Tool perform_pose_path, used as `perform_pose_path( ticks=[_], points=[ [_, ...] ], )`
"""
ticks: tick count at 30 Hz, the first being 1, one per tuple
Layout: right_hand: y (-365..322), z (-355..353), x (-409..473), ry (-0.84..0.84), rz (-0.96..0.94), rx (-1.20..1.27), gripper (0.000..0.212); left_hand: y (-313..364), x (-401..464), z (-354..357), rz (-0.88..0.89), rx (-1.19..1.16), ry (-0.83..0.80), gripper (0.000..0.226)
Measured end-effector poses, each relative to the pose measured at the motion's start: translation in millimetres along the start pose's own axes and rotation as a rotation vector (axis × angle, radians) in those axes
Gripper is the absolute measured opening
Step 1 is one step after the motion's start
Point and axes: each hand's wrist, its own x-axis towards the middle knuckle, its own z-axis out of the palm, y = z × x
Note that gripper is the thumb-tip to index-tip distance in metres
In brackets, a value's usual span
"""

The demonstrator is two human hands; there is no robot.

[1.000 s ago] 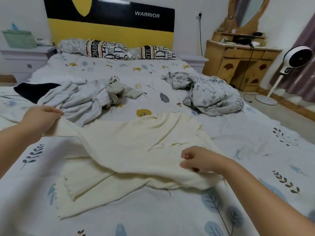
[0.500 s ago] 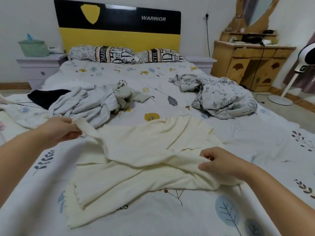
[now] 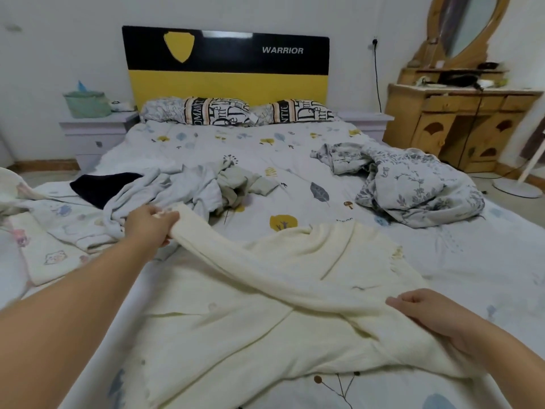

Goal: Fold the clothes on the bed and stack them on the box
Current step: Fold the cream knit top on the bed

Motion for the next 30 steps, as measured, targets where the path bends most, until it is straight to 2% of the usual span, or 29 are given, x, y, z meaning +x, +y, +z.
perform_pose_path(
  ticks=[3,5,6,8,10,12,14,17,19,20,23,24,25,27,29,30],
  points=[
    [-7.5,-2.6,3.5,0.028,-0.059,0.044,0.042,-3.0,14.1,9.6,0.029,0.038,0.064,0.032],
    [-11.6,-3.9,7.6,0.107,-0.078,0.144,0.041,-2.9,20.8,14.0,0.095,0.094,0.166,0.027],
    [-14.5,-2.1,8.9,0.155,-0.089,0.120,0.040,-3.6,22.3,15.6,0.121,0.117,0.186,0.024],
    [-15.1,4.0,17.6,0.194,-0.080,-0.138,0.042,-12.5,25.4,18.5,0.149,0.258,0.114,0.018],
    [-16.8,14.7,25.6,0.155,-0.040,-0.450,0.041,-29.1,29.5,20.7,0.147,0.477,-0.026,0.017],
    [-18.2,17.3,30.0,0.123,-0.011,-0.624,0.037,-40.8,30.6,18.6,0.114,0.611,-0.105,0.017],
    [-24.5,11.7,27.9,0.077,0.032,-0.720,0.035,-47.0,32.3,15.5,0.103,0.494,-0.121,0.015],
    [-26.0,-0.1,26.6,0.036,0.109,-0.820,0.035,-45.7,27.9,9.9,0.003,0.092,-0.168,0.013],
    [-24.2,-4.6,27.0,0.036,0.187,-0.888,0.035,-47.3,25.2,10.4,-0.001,0.065,-0.204,0.011],
    [-23.4,-5.0,26.1,0.050,0.224,-0.893,0.035,-48.0,23.7,11.9,0.029,0.156,-0.211,0.006],
    [-29.4,7.8,13.8,0.187,0.225,-0.848,0.018,-50.5,13.1,21.1,0.264,0.775,-0.062,0.034],
    [-34.4,16.4,9.0,0.308,0.168,-0.872,0.014,-49.9,6.0,27.8,0.397,0.862,0.008,0.040],
    [-39.9,27.1,6.3,0.422,0.093,-0.927,0.019,-47.3,-4.2,36.5,0.516,0.865,0.023,0.045],
    [-50.7,50.1,4.8,0.558,-0.105,-0.924,0.040,-42.7,-27.9,58.7,0.662,0.822,-0.108,0.051],
    [-55.8,70.8,8.5,0.481,-0.198,-0.808,0.058,-47.2,-46.2,82.4,0.678,0.911,-0.320,0.059],
    [-52.7,78.0,12.0,0.395,-0.200,-0.768,0.058,-53.0,-50.4,91.3,0.651,0.987,-0.419,0.062]
  ],
)
